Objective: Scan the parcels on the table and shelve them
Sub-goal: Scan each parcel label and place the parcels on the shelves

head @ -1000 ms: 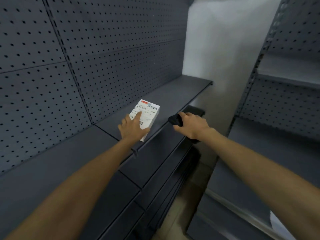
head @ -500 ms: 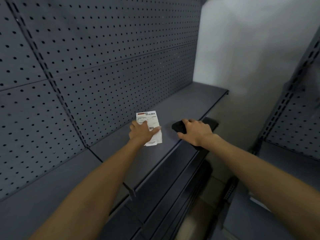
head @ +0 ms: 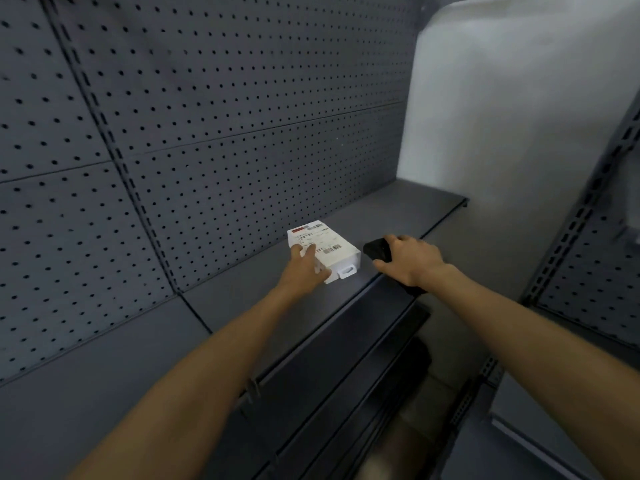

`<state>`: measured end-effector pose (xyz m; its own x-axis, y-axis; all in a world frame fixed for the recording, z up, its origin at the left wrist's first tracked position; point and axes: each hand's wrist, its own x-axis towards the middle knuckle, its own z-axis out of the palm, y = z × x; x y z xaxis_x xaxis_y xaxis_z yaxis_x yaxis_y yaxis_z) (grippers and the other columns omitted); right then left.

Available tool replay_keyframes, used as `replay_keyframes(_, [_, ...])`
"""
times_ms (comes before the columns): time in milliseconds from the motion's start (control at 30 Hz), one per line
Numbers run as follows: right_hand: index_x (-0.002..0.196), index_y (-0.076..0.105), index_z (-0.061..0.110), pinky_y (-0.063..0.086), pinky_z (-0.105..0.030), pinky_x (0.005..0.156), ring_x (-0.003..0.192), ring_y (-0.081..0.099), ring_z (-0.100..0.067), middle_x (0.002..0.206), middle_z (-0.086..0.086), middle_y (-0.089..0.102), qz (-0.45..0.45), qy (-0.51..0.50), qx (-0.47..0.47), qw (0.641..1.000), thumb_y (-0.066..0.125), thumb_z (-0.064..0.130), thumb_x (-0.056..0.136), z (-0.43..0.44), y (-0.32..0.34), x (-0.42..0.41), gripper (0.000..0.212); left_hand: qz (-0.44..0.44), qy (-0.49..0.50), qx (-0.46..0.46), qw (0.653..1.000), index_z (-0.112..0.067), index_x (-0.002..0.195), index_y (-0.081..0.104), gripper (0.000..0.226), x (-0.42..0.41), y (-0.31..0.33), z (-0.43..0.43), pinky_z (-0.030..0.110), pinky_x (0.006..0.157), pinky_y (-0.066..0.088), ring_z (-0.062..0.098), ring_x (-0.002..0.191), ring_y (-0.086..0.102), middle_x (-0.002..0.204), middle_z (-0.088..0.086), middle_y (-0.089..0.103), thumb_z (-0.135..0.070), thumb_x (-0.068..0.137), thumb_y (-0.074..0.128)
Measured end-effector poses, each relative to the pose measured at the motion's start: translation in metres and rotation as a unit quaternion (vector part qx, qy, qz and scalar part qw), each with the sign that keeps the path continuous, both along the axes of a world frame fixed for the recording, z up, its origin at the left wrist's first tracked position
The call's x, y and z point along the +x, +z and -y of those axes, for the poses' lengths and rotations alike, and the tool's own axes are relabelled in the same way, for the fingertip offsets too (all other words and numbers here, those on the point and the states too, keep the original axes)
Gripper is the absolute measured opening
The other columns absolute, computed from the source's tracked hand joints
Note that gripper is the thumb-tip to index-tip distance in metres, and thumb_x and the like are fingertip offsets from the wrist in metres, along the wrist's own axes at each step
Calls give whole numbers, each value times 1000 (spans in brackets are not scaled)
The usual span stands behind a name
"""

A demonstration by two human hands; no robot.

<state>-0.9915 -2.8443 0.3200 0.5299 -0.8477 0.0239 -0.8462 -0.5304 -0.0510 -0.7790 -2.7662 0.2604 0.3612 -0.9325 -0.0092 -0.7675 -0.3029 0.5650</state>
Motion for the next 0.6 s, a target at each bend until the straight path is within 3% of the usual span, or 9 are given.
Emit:
replay_keyframes(67, [143,41,19,46,-41,87,117,57,-35,136,-13,54,-5,29,-3,1000,47,60,95,-11,6,9,64,59,7,10,998,-16,156,19,76,5,3,-28,49,110,38,35,140,32,159,10,9,-44,96,57])
replay_keyframes(233, [148,35,17,45,-43,91,121,53,-36,141,-14,50,-19,134,-5,991,47,60,94,-64,8,33,69,199,93,47,974,-23,153,23,65,7,7,-121,53,108,36,34,139,30,157,9,21,-47,99,49])
replay_keyframes(367, [148,34,15,46,-42,89,120,53,-38,140,-16,50,-15,249,-9,968,48,57,96,-136,-10,37,68,238,166,70,954,-18,150,30,60,-8,0,-218,52,109,34,35,136,34,153,9,31,-46,100,47])
replay_keyframes(600, [150,35,17,50,-42,86,117,57,-35,138,-12,54,28,403,-13,915,50,56,96,-290,-33,41,68,272,309,71,909,-25,148,38,55,-70,-21,-425,45,105,34,29,135,37,149,2,39,-45,98,49])
